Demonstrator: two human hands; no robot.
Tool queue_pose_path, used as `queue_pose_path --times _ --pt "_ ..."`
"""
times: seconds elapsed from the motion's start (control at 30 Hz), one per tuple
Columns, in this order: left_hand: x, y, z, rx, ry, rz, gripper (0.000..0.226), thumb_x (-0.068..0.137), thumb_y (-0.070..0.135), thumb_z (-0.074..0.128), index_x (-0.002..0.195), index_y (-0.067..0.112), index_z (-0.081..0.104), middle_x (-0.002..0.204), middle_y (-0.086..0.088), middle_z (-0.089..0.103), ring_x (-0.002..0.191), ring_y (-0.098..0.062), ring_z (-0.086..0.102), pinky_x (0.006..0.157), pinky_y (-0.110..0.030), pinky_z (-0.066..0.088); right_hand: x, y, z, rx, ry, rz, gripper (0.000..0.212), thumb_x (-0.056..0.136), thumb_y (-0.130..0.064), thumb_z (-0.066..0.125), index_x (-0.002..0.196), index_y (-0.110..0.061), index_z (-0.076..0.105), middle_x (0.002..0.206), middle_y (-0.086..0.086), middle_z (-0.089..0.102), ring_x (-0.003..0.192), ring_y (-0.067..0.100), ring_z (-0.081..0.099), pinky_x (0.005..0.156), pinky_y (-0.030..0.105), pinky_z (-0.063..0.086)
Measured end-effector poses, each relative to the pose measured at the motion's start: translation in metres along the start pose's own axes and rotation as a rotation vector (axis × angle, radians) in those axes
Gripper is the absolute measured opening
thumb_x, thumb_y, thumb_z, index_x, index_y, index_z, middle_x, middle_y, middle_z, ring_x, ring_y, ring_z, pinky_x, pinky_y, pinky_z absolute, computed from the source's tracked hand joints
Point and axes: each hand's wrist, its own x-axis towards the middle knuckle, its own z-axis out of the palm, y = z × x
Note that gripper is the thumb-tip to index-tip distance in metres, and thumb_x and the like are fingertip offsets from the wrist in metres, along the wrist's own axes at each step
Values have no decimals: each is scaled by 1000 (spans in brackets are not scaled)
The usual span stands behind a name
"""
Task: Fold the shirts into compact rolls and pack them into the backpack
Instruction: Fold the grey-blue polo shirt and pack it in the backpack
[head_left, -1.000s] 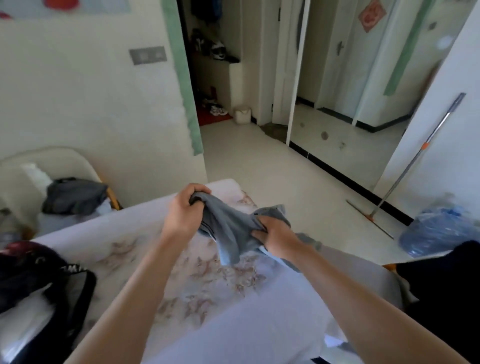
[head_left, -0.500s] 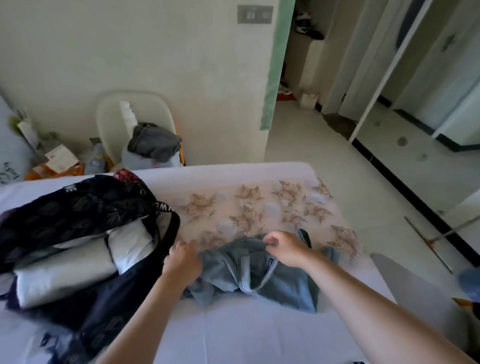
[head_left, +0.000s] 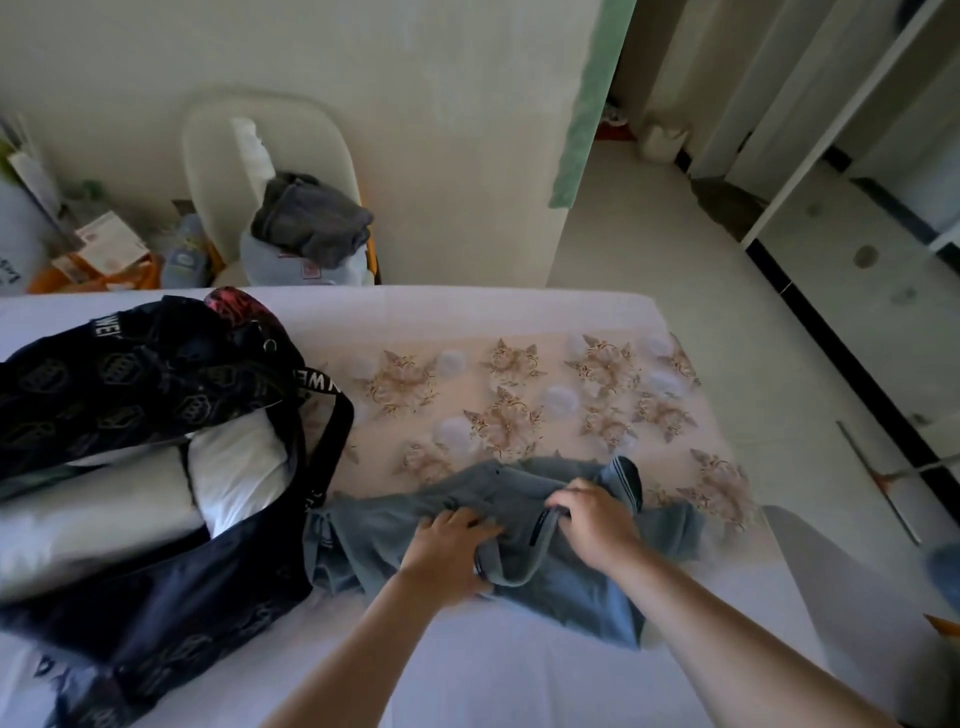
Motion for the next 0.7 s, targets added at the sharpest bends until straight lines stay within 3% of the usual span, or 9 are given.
queue_pose_path --times 0.07,0.17,0.3,0.4,0.47,0.53,0.57,0.63,0.7 --pt "6 3 -15 -96 86 -27 32 95 39 47 125 36 56 128 1 60 111 -24 57 91 -34 45 16 -3 -9 76 113 20 22 96 -22 59 115 -25 71 117 -1 58 98 18 62 80 31 53" --pt "18 -4 -48 -386 249 -224 23 98 25 40 113 23 57 99 -6 68 87 -28 63 69 -33 49 39 -14 -33 132 238 180 22 98 -35 58 109 -22 70 106 2 60 80 17 62 63 30 53" --pt "25 -22 -98 -604 495 -354 18 97 13 40 104 16 56 89 -7 67 78 -28 63 65 -38 52 54 -42 -61 671 -146 516 40 103 -50 35 119 -20 56 82 10 72 63 26 70 49 28 51" --pt "17 -13 -121 -654 400 -170 18 94 14 49 106 25 57 83 5 67 73 -15 64 61 -31 52 58 -57 -72 1235 -439 626 62 90 -77 37 124 -26 46 119 23 64 101 41 67 62 46 59" --pt "8 1 -127 -630 46 35 22 91 26 62 112 32 61 90 11 69 82 -6 66 73 -27 58 59 -63 -82 1339 -492 541 63 89 -65 57 126 -15 54 127 16 61 114 39 60 79 50 58" --pt "3 10 -131 -572 -288 161 40 88 31 65 127 35 57 112 18 68 100 -1 64 88 -21 54 61 -66 -91 1131 -412 359 50 89 -27 71 136 -22 53 129 7 59 110 28 60 88 42 54" --pt "2 10 -135 -560 -339 182 43 90 26 62 132 32 56 120 18 66 106 1 62 89 -15 50 61 -67 -99 1000 -343 291 61 87 -8 68 141 -28 48 132 4 55 109 25 58 86 41 54" --pt "5 6 -146 -610 -155 129 31 94 9 54 118 24 66 113 10 70 101 -2 66 84 -15 53 58 -69 -118 871 -260 184 84 82 11 60 147 -36 35 135 3 49 110 22 56 82 40 56" --pt "6 4 -166 -645 242 -37 34 93 -4 46 94 22 67 97 6 70 86 -7 67 75 -21 57 47 -75 -142 837 -259 77 89 82 13 59 150 -35 26 134 2 49 105 15 56 78 31 53"
